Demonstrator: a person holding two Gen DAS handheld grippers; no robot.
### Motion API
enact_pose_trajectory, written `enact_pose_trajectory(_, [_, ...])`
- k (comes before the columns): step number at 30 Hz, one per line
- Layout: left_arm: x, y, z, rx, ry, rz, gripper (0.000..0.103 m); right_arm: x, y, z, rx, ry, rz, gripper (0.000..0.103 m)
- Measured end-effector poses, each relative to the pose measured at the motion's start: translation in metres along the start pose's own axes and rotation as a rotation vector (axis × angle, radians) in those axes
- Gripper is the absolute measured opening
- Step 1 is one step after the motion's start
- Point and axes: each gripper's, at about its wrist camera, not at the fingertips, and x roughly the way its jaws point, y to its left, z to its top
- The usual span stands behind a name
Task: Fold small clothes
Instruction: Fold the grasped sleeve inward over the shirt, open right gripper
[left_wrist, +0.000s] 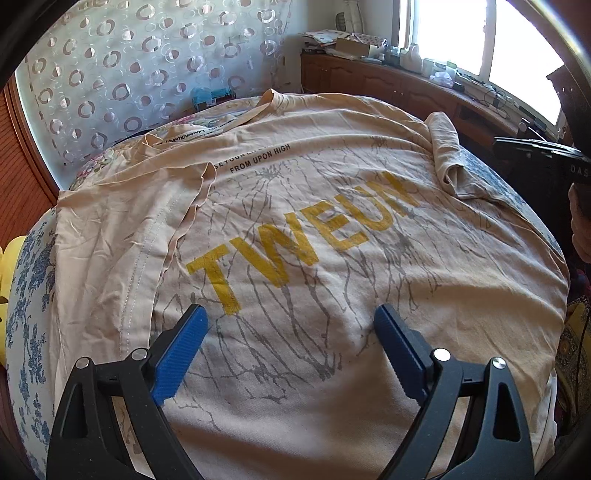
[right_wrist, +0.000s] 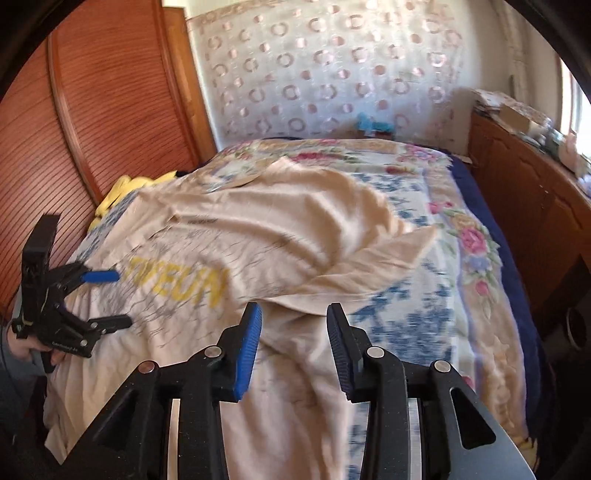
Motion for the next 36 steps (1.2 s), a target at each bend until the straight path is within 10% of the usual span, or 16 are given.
enact_pose_trajectory(18, [-0.053, -0.027, 0.024, -0.008, -0.163, -0.095, 0.093, 0.072, -0.088, 0.043, 0.264, 0.074, -0.042, 0.036])
enact_pose_trajectory(20, [-0.05, -0.024, 0.021, -0.013, -0.155, -0.09, 0.093, 0.075, -0.083, 0.045, 0.23, 0.064, -0.059, 0.002])
enact_pose_trajectory(33, [-0.044, -0.006, 0.011, -0.063, -0.139, -0.079, 0.093, 0.085, 0.041, 0.1, -0.097, 0.036, 0.144, 0.002])
enact_pose_trajectory(36, [-0.044, -0.003, 0.009, -0.064, -0.135, -0.073, 0.093, 0.097, 0.054, 0.101, -0.149, 0.046, 0.121, 0.028])
